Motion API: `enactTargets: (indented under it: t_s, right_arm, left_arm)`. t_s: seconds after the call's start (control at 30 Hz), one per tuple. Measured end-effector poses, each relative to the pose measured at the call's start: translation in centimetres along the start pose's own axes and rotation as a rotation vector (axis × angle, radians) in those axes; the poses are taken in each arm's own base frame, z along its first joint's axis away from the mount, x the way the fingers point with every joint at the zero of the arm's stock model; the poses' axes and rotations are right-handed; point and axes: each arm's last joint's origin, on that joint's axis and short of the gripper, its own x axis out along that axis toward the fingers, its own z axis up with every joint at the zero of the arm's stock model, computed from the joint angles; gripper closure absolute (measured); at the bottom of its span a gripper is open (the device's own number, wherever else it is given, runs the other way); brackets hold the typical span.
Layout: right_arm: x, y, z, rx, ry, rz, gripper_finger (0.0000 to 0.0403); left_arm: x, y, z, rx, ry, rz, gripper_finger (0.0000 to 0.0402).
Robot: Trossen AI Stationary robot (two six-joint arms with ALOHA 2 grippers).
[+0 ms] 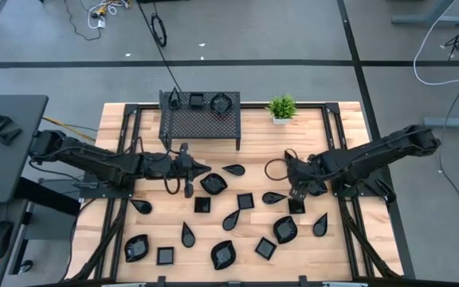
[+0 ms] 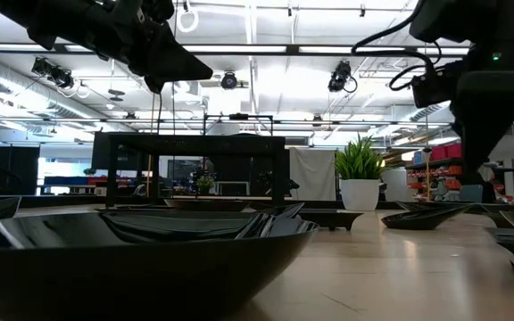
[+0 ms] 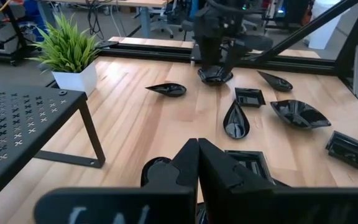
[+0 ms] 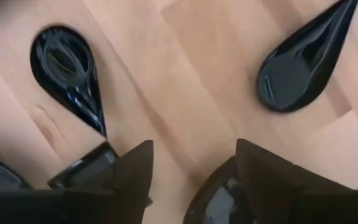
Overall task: Pick & Place Mini shaped plates
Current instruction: Stack the black drop-shaped plate on top of the drop-shaped plate on the shelf
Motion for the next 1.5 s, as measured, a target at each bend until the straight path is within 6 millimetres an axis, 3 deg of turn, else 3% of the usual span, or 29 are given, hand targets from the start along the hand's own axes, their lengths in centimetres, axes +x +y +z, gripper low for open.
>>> enactTargets:
  t_s: [0.2, 0.47, 0.9, 1.5]
  right_arm:
    - [0.1, -1.7, 0.7, -0.046, -0.165, 0.078, 0.0168]
    - [2.1, -3.2, 0.9, -0.087, -0.319, 0.127, 0.0184]
    - [4.1, -3.9, -0.4, -0.132, -0.292, 0.1, 0.0208]
    - [4.1, -4.1, -0.5, -0.023, -0.289, 0.068, 0.0252]
  left_arm:
    - [0.0, 0.0, 0.0, 0.001, 0.0, 0.0, 0.0388]
    - [0.0, 0.0, 0.0, -0.012, 0.0, -0.002, 0.0388]
    - [0.0, 0.0, 0.0, -0.001, -0.002, 0.009, 0.0388]
    - [0.0, 0.1, 0.0, -0.017, -0.005, 0.025, 0.0388]
